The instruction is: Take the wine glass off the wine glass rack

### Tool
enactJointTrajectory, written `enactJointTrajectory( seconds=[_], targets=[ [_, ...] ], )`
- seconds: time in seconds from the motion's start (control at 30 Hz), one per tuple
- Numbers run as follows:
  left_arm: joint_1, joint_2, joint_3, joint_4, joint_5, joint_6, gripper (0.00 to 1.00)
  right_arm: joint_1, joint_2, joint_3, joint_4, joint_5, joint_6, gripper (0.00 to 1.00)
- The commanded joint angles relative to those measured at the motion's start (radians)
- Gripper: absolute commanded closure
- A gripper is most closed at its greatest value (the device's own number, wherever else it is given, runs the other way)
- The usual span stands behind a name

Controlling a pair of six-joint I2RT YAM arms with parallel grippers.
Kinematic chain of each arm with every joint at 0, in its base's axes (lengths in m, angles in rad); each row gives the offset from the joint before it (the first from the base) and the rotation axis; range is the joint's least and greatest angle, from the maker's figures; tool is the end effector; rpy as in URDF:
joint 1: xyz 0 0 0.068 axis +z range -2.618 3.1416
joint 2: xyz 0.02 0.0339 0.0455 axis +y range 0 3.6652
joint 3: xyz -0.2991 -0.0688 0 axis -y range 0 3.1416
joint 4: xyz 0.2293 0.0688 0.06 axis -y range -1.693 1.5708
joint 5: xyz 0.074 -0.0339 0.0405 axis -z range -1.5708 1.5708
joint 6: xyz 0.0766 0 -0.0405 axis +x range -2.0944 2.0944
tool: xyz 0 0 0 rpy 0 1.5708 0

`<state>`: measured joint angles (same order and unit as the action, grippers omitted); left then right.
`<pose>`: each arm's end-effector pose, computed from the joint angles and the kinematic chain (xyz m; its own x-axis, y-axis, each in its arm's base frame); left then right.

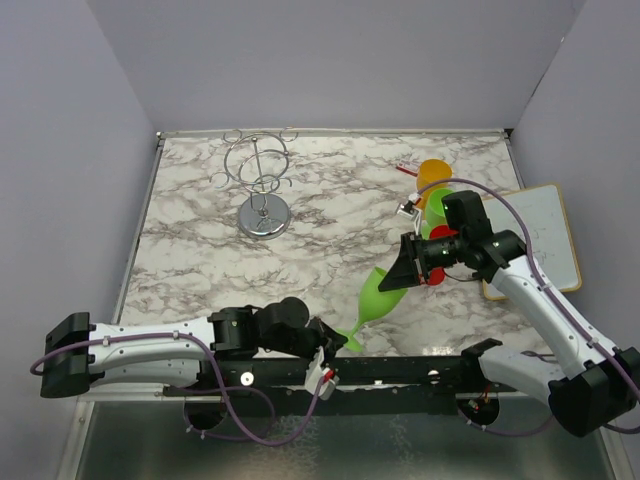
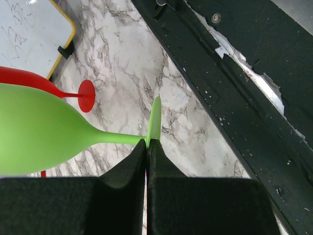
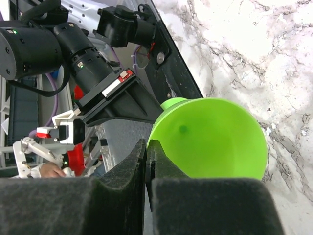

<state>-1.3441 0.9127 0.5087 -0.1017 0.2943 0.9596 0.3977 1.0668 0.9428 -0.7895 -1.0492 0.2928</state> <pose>0.0234 -0.2002 0.2438 0.7479 0.2445 -0.6171 0.6570 -0.4050 0.6358 0.1394 0.1306 0.3178 -0.8955 -0.2202 -0.3869 -0.4417 0.3319 0.8335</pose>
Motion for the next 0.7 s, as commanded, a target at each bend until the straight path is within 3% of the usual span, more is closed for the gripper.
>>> enactJointTrajectory(
  seconds=[0.0, 0.1, 0.33, 0.4, 0.47, 0.67],
  targets=[
    [0.003, -0.019, 0.023, 0.043, -0.062, -0.022, 1.00, 0.005, -0.016, 0.021, -0.024, -0.023, -0.010, 0.99],
    [0.003, -0.014, 0.033, 0.047, -0.074, -0.024, 0.87, 0.005, -0.015, 0.044, -0.042, 0.028, -0.023, 0.99],
    [0.005, -0.031, 0.030, 0.060, -0.095, -0.047, 0.36, 0.005, -0.055, 0.065, -0.009, 0.161, -0.009, 0.99],
    [0.008, -0.049, 0.027, 0.068, -0.104, -0.062, 0.14, 0.004, -0.061, 0.070, -0.005, 0.211, -0.006, 0.99],
    [0.014, -0.068, 0.026, 0.077, -0.104, -0.078, 0.02, 0.006, -0.061, 0.080, -0.006, 0.276, -0.004, 0.99],
    [0.034, -0.137, 0.004, 0.125, -0.110, -0.112, 0.01, 0.005, -0.050, 0.121, -0.008, 0.448, -0.002, 0.99]
  ],
)
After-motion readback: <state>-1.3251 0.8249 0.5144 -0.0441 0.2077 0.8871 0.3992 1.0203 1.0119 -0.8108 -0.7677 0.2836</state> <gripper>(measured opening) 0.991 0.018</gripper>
